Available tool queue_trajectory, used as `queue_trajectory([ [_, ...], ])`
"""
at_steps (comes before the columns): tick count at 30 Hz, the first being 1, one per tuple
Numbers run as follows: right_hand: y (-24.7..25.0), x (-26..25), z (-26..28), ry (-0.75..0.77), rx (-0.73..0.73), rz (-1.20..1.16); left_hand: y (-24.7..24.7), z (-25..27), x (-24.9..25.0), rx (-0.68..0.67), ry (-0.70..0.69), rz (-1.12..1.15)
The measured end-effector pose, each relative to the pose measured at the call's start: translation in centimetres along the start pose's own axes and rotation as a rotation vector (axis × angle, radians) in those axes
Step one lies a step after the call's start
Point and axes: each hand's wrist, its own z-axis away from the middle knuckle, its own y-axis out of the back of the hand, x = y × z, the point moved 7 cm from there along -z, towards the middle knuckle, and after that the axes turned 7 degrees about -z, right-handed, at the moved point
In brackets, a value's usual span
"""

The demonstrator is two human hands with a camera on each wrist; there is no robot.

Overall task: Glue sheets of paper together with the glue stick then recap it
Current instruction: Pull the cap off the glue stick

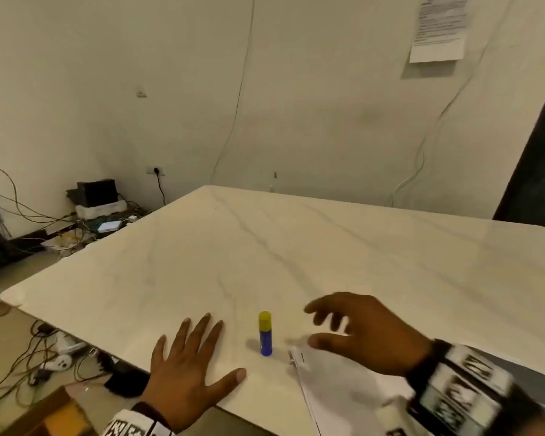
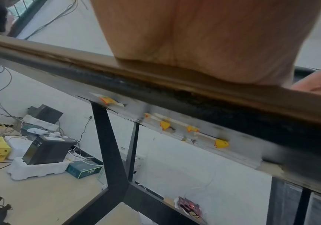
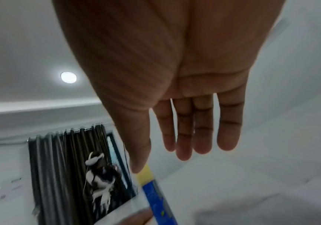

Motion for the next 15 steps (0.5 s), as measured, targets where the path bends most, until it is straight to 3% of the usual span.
queue_trajectory([
  [3, -6.2, -1.1, -5.1, -0.093, -0.236, 0.048, 0.1, 0.1, 0.0, 0.044, -0.011, 0.001],
  [6, -9.3, -1.9, -8.0, -0.072, -0.309, 0.069, 0.1, 0.1, -0.2, 0.056, 0.008, 0.004],
  [10, -7.7, -0.4, -9.1, -0.053, -0.217, -0.003, 0.3, 0.4, -0.2, -0.013, 0.011, 0.015],
  [13, -3.2, 1.8, -7.7, -0.07, -0.045, -0.178, 1.6, 0.1, -0.1, -0.117, -0.024, 0.121],
  [15, -0.1, 4.0, -5.8, -0.1, 0.039, -0.317, 4.7, -0.6, 0.6, -0.115, -0.057, 0.262],
])
